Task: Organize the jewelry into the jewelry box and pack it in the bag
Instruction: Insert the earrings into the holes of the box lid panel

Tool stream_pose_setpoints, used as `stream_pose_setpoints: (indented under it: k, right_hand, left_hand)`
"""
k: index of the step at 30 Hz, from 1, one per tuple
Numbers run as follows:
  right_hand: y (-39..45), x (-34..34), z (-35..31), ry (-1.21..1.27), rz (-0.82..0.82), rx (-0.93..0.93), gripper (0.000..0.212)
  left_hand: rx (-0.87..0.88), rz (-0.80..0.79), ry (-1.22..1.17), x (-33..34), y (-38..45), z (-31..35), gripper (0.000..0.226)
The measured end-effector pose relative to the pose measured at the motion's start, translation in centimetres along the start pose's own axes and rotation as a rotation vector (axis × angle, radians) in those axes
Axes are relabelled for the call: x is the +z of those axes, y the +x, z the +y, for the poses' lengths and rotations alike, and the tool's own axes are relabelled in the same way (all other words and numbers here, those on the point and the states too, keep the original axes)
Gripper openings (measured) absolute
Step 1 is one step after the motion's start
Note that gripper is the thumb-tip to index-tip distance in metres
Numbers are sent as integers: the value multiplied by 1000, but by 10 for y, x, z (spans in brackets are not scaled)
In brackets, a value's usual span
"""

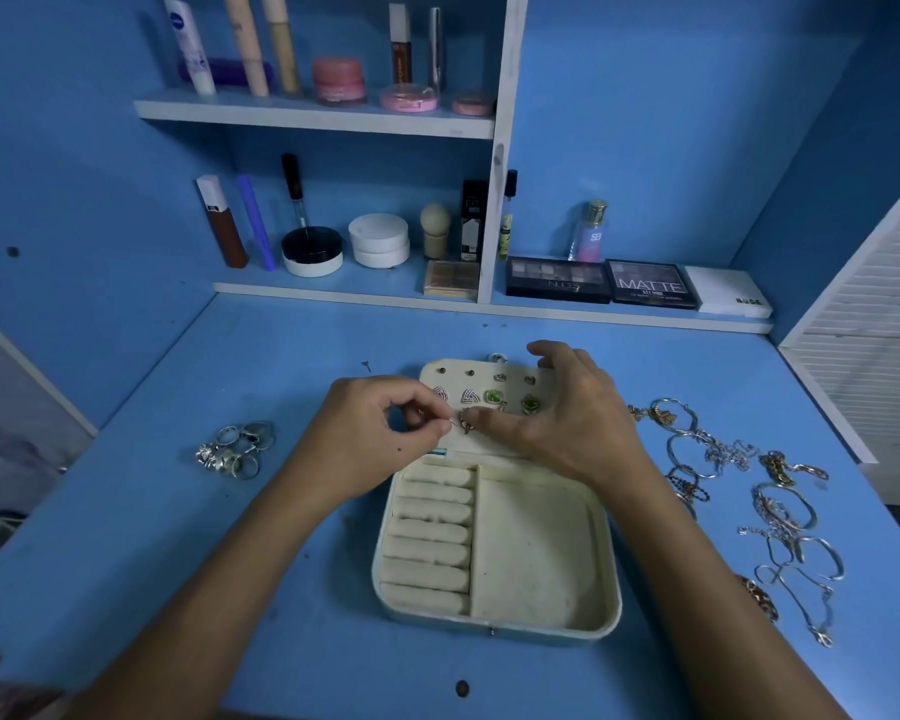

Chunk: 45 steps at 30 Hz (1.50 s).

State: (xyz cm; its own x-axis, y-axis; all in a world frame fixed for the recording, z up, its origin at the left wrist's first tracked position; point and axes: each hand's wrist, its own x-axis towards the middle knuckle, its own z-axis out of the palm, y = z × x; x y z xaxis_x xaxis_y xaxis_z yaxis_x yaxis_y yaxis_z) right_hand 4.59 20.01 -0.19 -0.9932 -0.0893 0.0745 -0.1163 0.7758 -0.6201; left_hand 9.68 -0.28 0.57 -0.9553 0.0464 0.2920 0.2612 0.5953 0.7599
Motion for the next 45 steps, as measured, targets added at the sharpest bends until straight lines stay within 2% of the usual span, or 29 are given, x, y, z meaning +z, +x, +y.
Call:
stream_pose_setpoints:
  k: [11,34,39,42,45]
  right_hand:
    - [0,1,4,51,21,-25,95]
    - [0,2,5,60,61,-59,91]
    - [-2,0,4,90,92,-81,85]
    - [-2,-2,2,103,110,-89,80]
    - [-2,-4,1,110,147,-108,76]
  left_hand:
    - [20,-58,-44,8,5,-9,15]
    - [104,-81,31,9,9,-8,19]
    - [-13,12,15,1,1,6,16]
    - [-140,101,-107,3,-10,21,13]
    - [-272,112,-206,10,-23,33,20]
